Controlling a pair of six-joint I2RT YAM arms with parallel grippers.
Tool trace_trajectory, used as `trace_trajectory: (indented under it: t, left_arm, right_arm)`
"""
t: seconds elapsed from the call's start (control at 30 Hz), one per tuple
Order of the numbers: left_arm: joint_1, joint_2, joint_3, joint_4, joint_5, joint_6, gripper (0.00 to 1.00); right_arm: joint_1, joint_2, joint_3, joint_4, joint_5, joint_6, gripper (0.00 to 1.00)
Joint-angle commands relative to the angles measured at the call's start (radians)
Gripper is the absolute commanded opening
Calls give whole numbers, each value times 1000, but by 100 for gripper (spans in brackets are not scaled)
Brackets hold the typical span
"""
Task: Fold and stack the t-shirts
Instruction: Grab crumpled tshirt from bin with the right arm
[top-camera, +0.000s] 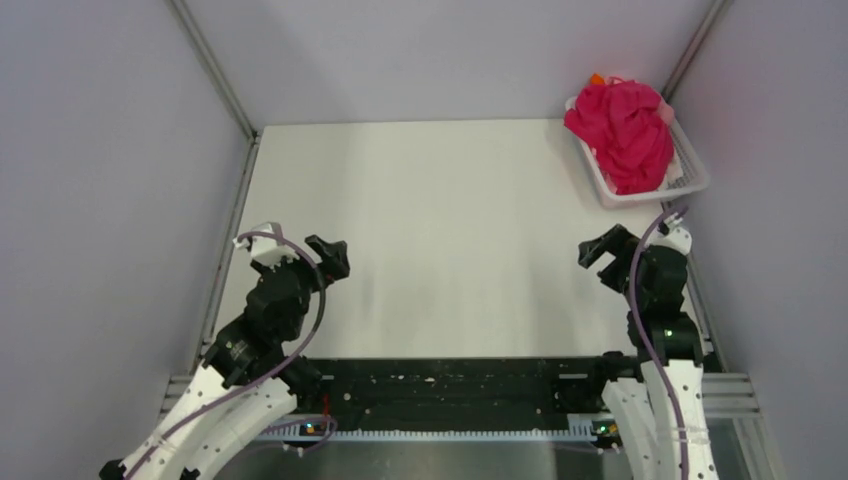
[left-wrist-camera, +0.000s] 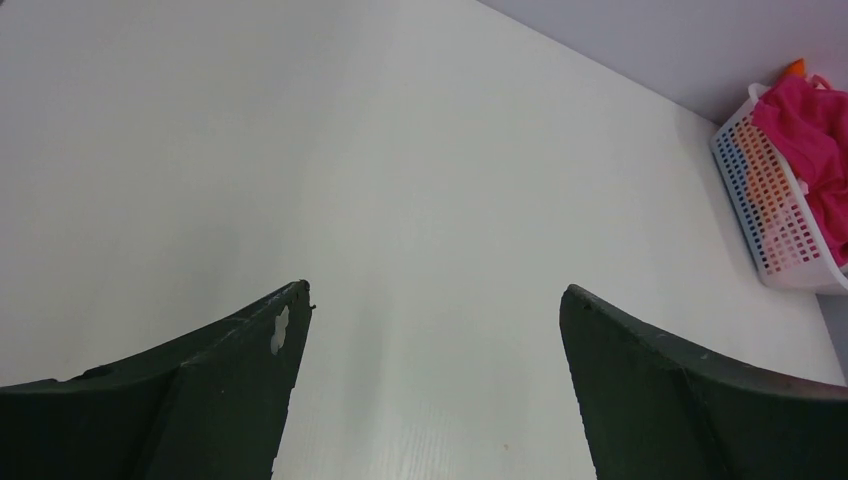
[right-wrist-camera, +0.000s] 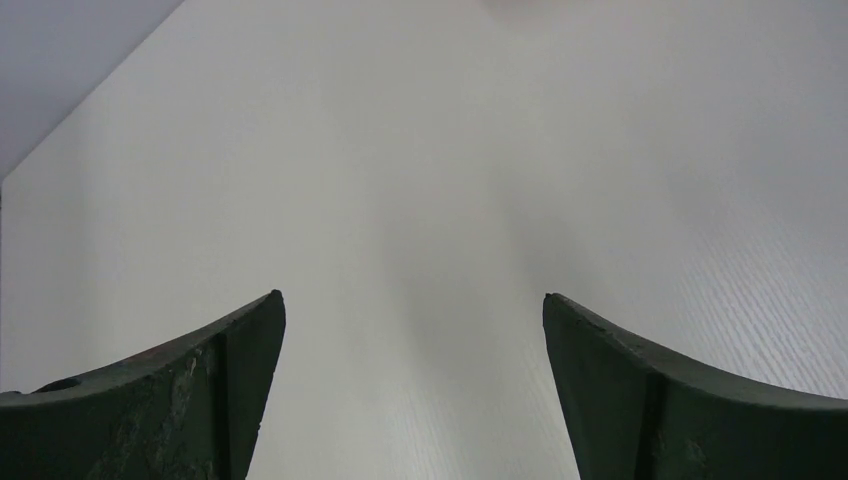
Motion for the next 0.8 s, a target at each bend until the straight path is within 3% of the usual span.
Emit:
trace_trajectory:
  t: [0.0, 0.13, 0.37, 0.57, 0.77]
  left_arm:
    - [0, 23, 8, 48, -19, 16, 99]
    - [0, 49, 10, 79, -23, 22, 99]
    - [0, 106, 10, 140, -2, 38, 99]
    - [0, 160, -1, 213, -25, 71, 99]
    - [1, 208, 4, 268, -7, 86, 99]
  right_arm:
    - [-7, 104, 100, 44, 5, -43, 99]
    - [-8, 281, 187, 143, -18, -61, 99]
    - [-42, 728, 571, 153, 193, -168, 99]
    - [-207, 1077, 834, 177, 134, -228, 96]
    - [-267, 1383, 1089, 230, -23, -243, 89]
